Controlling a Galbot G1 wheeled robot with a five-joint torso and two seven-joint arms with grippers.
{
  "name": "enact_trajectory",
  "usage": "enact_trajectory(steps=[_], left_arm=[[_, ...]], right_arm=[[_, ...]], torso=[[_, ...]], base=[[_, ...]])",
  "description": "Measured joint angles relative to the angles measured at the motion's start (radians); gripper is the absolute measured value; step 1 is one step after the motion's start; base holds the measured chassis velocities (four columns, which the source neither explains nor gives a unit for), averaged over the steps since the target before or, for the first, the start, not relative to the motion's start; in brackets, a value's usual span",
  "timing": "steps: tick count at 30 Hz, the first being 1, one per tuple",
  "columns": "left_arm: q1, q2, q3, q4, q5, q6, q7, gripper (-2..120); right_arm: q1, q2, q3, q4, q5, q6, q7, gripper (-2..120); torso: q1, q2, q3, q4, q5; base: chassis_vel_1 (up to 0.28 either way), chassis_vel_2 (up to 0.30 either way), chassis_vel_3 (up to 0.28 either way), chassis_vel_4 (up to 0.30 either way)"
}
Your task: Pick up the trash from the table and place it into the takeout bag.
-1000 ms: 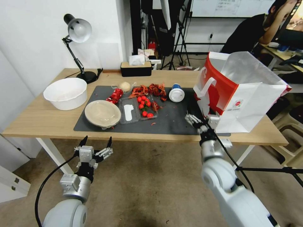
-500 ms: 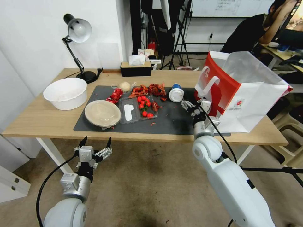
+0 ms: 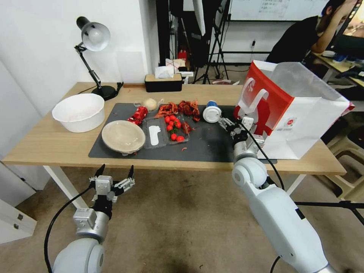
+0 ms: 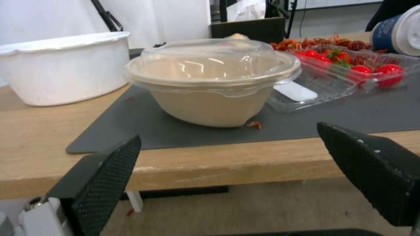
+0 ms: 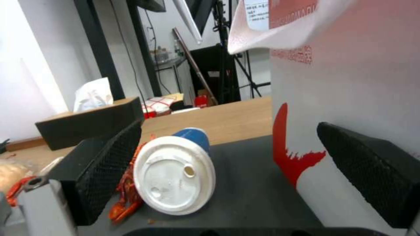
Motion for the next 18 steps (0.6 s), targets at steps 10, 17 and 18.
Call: enact_trajectory(steps=[10, 17, 18], left_arm=[[0.013, 0.002, -0.002, -0.017, 0.0, 0.0, 0.0, 100], [0.013, 0.005, -0.002, -0.017, 0.0, 0.0, 0.0, 100], [0.012, 0.006, -0.002, -0.016, 0.0, 0.0, 0.0, 100]], right_arm=[[0.009, 0.033, -0.023, 0.013, -0.001, -0.026, 0.02, 100], [0.023, 0.057, -0.043, 0.006, -0.003, -0.044, 0.035, 100], [0.027, 0.062, -0.048, 0.003, -0.004, -0.048, 0.038, 100]], torso=[[0.0, 0.0, 0.0, 0.0, -0.0001], [0.0, 0.0, 0.0, 0.0, -0.0001], [0.0, 0.0, 0.0, 0.0, -0.0001]], base=[[0.0, 0.0, 0.0, 0.0], [0.0, 0.0, 0.0, 0.0], [0.0, 0.0, 0.0, 0.0]])
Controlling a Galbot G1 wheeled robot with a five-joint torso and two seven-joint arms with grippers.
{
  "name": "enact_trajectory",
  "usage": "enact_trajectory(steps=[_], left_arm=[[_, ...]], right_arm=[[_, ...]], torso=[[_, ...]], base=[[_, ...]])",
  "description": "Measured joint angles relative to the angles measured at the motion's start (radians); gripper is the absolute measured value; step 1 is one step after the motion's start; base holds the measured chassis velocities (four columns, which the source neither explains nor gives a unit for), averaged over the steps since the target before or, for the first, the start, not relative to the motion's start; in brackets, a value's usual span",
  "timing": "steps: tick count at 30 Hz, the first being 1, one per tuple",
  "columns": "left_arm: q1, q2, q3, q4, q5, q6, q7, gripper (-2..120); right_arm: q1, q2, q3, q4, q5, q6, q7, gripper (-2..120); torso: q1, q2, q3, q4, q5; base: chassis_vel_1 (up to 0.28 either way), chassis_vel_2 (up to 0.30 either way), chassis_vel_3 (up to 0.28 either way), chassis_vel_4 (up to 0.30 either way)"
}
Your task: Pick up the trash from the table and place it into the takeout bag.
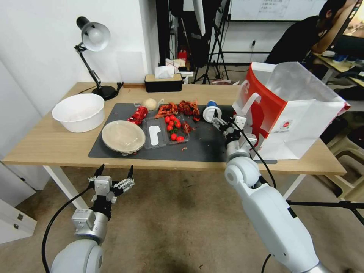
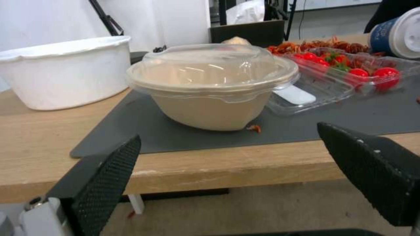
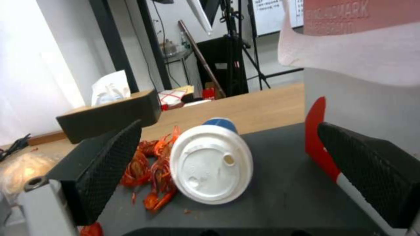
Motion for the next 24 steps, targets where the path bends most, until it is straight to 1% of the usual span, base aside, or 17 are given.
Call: enact_trajectory(steps=[10, 24], left_arm=[[-0.005, 0.001, 0.001, 0.012, -0.001, 0.0, 0.0, 100], [-0.01, 0.004, 0.0, 0.025, -0.003, -0.001, 0.0, 100]], right_arm=[[0.017, 0.025, -0.03, -0.017, -0.001, -0.016, 0.012, 100], [0.093, 0.053, -0.064, -0.121, 0.001, -0.021, 0.017, 100]], torso=[[0.0, 0.0, 0.0, 0.0, 0.0], [0.0, 0.0, 0.0, 0.0, 0.0001]], base=[[0.0, 0.0, 0.0, 0.0], [0.0, 0.0, 0.0, 0.0]])
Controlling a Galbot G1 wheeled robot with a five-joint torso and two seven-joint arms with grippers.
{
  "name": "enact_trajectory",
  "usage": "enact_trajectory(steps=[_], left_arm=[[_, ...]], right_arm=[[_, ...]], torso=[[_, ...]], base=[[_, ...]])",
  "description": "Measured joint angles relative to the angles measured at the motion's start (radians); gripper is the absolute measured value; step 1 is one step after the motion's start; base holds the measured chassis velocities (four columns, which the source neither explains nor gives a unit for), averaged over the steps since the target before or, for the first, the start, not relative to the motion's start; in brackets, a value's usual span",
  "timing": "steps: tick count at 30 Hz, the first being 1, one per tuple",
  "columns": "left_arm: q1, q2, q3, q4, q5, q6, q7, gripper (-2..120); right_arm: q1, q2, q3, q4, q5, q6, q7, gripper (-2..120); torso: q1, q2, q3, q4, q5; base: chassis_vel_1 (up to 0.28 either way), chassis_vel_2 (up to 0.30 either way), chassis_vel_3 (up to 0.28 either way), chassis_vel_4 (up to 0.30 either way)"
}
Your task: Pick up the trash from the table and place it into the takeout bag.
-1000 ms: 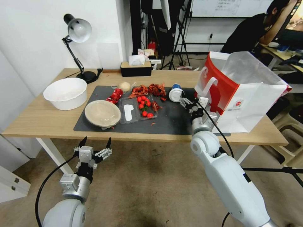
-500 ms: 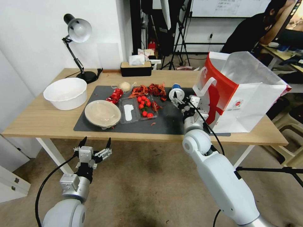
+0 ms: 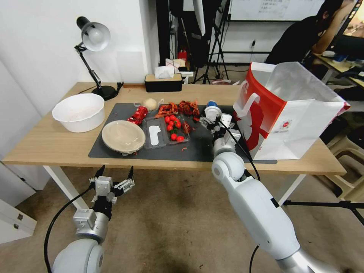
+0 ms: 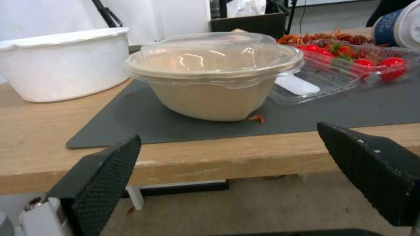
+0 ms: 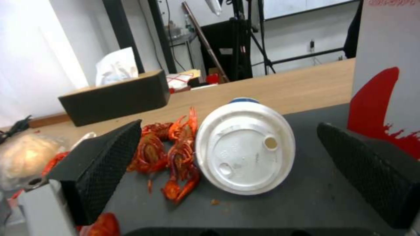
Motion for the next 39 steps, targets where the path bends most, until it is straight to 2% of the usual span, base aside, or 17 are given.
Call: enact_trajectory(steps=[9, 39], left_arm=[[-0.002, -0.001, -0.001, 0.01, 0.0, -0.001, 0.0, 100], [-0.012, -0.002, 0.0, 0.03, -0.002, -0.004, 0.0, 100]], right_arm=[[0.049, 0.001, -0.007, -0.086, 0.007, 0.0, -0.001, 100], [0.143, 0.018, -0.041, -0.184, 0.035, -0.001, -0.006, 100]], torso=[[0.0, 0.0, 0.0, 0.0, 0.0], [0.0, 0.0, 0.0, 0.0001, 0.0]], base=[[0.0, 0.0, 0.0, 0.0], [0.0, 0.0, 0.0, 0.0]])
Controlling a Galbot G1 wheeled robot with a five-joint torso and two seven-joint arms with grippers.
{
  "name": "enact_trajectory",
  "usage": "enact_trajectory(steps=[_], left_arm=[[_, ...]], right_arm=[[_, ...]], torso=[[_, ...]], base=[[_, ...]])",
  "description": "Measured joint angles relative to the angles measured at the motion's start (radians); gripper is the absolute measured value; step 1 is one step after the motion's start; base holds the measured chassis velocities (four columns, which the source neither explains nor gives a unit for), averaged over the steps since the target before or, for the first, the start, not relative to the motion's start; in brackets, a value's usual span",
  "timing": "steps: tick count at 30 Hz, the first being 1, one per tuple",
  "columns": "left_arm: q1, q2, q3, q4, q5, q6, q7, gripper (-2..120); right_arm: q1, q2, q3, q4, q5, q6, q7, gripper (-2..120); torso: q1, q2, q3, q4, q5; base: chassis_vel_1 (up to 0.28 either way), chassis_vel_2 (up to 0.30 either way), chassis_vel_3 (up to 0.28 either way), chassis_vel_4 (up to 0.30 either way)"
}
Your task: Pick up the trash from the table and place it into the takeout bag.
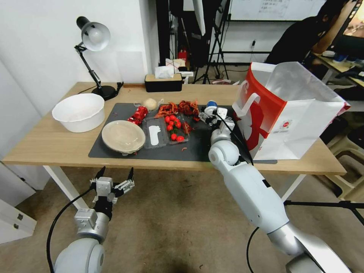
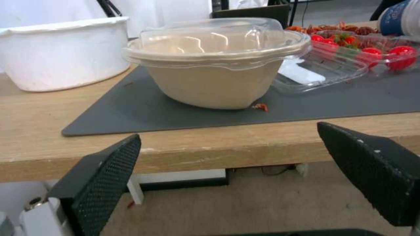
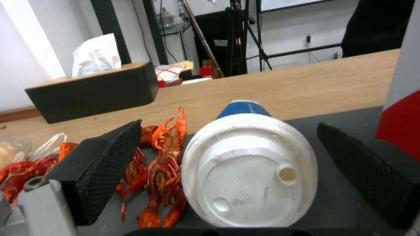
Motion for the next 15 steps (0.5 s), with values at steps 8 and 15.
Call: enact_trajectory(steps=[8, 15], left_arm=[[-0.001, -0.001, 0.0, 0.001, 0.0, -0.001, 0.0, 100], [-0.001, -0.002, 0.002, 0.001, 0.0, -0.001, 0.0, 100]], right_arm=[[0.032, 0.005, -0.006, -0.04, 0.002, 0.001, -0.003, 100], [0.048, 0.009, -0.008, -0.068, 0.002, 0.003, -0.006, 100]], torso=[[0.0, 0.0, 0.0, 0.0, 0.0], [0.0, 0.0, 0.0, -0.0001, 0.0001]], base=[[0.0, 0.0, 0.0, 0.0], [0.0, 0.0, 0.0, 0.0]])
